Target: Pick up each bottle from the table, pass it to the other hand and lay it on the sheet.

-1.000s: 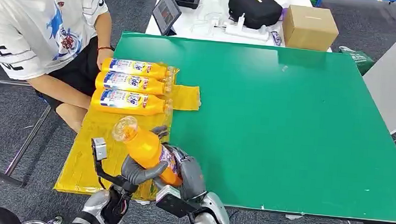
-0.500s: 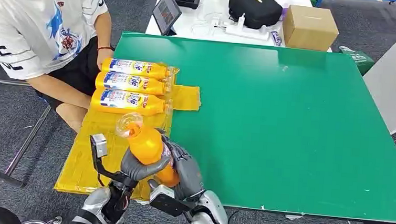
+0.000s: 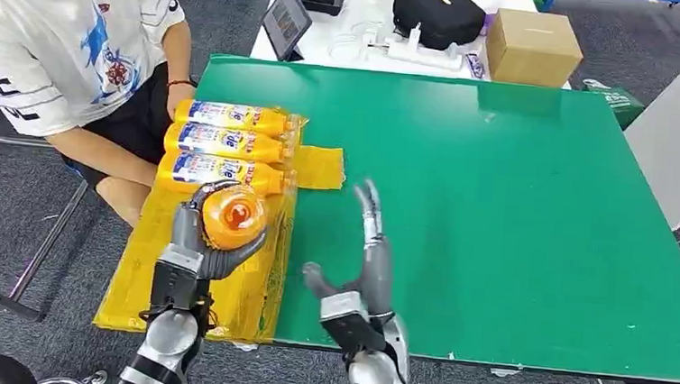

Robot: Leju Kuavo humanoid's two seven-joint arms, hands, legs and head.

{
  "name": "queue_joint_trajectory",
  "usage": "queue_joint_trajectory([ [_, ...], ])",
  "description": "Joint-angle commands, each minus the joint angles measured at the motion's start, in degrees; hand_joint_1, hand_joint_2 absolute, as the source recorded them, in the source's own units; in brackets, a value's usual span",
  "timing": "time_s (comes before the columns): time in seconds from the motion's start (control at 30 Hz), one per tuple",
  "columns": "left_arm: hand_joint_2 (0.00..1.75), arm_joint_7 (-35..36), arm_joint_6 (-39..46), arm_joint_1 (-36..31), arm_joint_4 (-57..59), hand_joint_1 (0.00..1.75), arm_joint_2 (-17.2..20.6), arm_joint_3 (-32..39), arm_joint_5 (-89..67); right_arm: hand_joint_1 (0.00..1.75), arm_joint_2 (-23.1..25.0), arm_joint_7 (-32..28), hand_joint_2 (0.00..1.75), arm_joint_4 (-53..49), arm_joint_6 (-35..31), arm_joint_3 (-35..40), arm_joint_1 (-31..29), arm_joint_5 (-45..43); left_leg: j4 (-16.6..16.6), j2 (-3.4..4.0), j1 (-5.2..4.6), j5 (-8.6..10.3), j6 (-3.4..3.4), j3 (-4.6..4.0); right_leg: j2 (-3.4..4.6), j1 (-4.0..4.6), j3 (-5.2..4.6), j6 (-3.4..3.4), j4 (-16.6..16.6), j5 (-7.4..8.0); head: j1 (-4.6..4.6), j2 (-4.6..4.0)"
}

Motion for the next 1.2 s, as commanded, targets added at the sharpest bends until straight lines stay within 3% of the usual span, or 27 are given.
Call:
queue_joint_trajectory([
  [0.03, 1.75, 2.1, 5.0, -3.1, 2.8, 1.75, 0.8, 1.6, -7.3, 0.0, -1.4, -2.4, 0.0, -9.1, -1.4, -4.2, 2.1, -2.9, 0.0, -0.04, 0.02, -0.05, -0.01, 0.13, -0.09, 0.03, 0.16, -0.05, 0.0, -0.05, -0.02, 0.0],
  [0.37, 1.75, 17.1, 6.4, -15.0, 32.8, 1.75, 7.2, -2.5, -44.1, 0.0, -2.4, -2.5, 0.0, -15.6, -2.3, -6.4, 2.7, -6.8, -0.1, -0.11, -0.01, 0.01, -0.04, 0.33, -0.18, 0.01, 0.35, -0.08, -0.1, -0.03, 0.0, 0.0],
  [0.7, 1.75, 18.2, 3.4, -19.8, 45.1, 1.75, 8.3, -2.3, -47.8, 0.0, -3.1, -2.5, 0.0, -16.9, -1.4, -7.8, 2.6, -9.8, -0.1, -0.04, 0.01, -0.01, -0.04, 0.27, -0.11, 0.02, 0.28, -0.06, -0.1, -0.05, 0.02, 0.0],
  [0.93, 1.75, 18.1, 3.5, -20.2, 46.2, 1.75, 8.0, -2.0, -47.8, 0.0, -2.5, -2.5, 0.0, -15.9, -0.1, -8.3, 2.5, -10.0, 0.0, 0.06, 0.04, -0.06, -0.06, 0.26, -0.01, 0.06, 0.25, -0.08, 0.0, -0.04, -0.02, 0.0],
  [1.07, 1.75, 16.9, -2.1, -19.9, 45.6, 1.75, 7.5, -1.1, -45.3, 0.0, -1.8, -2.5, 0.0, -13.5, 2.4, -9.1, 2.0, -10.0, 0.0, 0.09, 0.03, -0.03, -0.06, 0.23, 0.01, 0.05, 0.23, -0.07, -0.1, -0.01, -0.02, 0.0],
  [1.1, 1.75, 15.9, -4.4, -19.7, 45.4, 0.28, 7.2, -0.3, -43.4, 0.0, -1.7, -2.3, 0.0, -13.0, 3.1, -9.2, 1.8, -9.9, 0.0, 0.11, 0.06, -0.07, -0.07, 0.32, 0.02, 0.08, 0.32, -0.09, -0.1, -0.03, 0.0, 0.0],
  [1.13, 1.75, 13.8, -7.7, -19.3, 44.8, 0.0, 7.0, 0.7, -40.1, 0.0, -1.5, -2.2, 0.0, -12.3, 3.6, -9.5, 1.7, -9.4, -0.1, 0.11, 0.07, -0.08, -0.08, 0.4, 0.01, 0.09, 0.41, -0.11, -0.1, -0.04, 0.0, 0.0],
  [1.17, 0.0, 11.9, -11.1, -18.9, 44.3, 0.0, 7.1, 1.8, -36.9, 0.0, -1.5, -1.9, 0.0, -11.7, 4.3, -9.5, 1.5, -9.5, -0.1, 0.09, 0.04, -0.03, -0.06, 0.29, 0.04, 0.06, 0.31, -0.07, -0.1, -0.01, 0.0, 0.0],
  [1.2, 0.0, 11.3, -11.7, -18.7, 44.0, 0.0, 7.1, 1.9, -36.2, 0.0, -1.4, -1.9, 0.0, -11.6, 4.4, -9.6, 1.4, -9.5, -0.1, 0.14, 0.05, -0.08, -0.06, 0.41, 0.06, 0.08, 0.42, -0.09, -0.1, -0.03, -0.02, 0.0],
])
